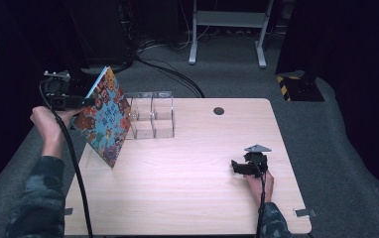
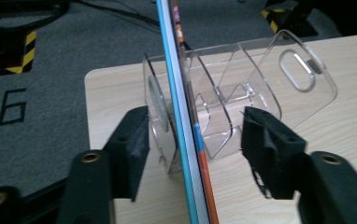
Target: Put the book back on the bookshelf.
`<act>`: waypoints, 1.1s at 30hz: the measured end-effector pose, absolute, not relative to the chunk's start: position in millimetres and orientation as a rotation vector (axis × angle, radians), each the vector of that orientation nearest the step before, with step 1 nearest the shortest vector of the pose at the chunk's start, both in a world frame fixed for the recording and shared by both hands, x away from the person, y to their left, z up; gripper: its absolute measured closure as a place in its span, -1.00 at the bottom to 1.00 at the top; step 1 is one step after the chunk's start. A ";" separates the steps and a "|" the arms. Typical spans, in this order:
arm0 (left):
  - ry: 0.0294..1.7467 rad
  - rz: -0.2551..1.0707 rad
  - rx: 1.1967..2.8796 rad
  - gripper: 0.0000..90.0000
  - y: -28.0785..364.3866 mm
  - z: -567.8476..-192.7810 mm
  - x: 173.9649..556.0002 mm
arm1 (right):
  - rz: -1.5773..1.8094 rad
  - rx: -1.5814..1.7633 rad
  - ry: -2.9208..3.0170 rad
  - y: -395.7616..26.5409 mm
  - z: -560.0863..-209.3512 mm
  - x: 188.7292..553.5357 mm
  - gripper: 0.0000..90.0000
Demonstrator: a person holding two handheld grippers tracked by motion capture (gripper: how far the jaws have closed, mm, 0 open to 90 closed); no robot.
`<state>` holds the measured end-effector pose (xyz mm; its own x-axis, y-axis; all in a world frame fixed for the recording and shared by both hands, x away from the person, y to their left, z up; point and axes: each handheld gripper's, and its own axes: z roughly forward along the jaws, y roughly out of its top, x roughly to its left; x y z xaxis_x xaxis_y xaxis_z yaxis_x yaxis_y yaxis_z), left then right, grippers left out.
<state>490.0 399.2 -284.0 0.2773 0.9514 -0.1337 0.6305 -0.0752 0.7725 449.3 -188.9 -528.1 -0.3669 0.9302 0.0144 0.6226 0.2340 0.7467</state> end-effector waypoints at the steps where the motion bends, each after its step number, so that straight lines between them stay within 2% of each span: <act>1: 1.437 0.535 1.781 -0.18 399.1 -283.7 487.7 | 0.944 1.422 2.077 -188.9 -528.2 449.3 -0.70; 13: 1.378 0.606 1.756 -0.56 405.5 -272.0 447.0 | 0.943 1.421 2.080 -189.0 -528.1 449.3 -0.71; 14: 1.378 0.622 1.759 -0.66 405.0 -272.5 442.8 | 0.943 1.420 2.080 -189.0 -528.2 449.3 -0.71; 28: 1.279 0.642 1.754 -0.69 399.6 -301.3 384.3 | 0.938 1.410 2.093 -188.3 -528.4 449.5 -0.76; 33: 1.270 0.632 1.772 -0.80 396.2 -321.5 365.7 | 0.938 1.409 2.094 -188.2 -528.4 449.4 -0.76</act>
<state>365.7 396.2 -321.5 0.3579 0.9311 -0.0710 0.5044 -0.1288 0.8538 449.4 -188.2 -528.4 -0.3801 0.9249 0.0088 0.6225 0.2488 0.7421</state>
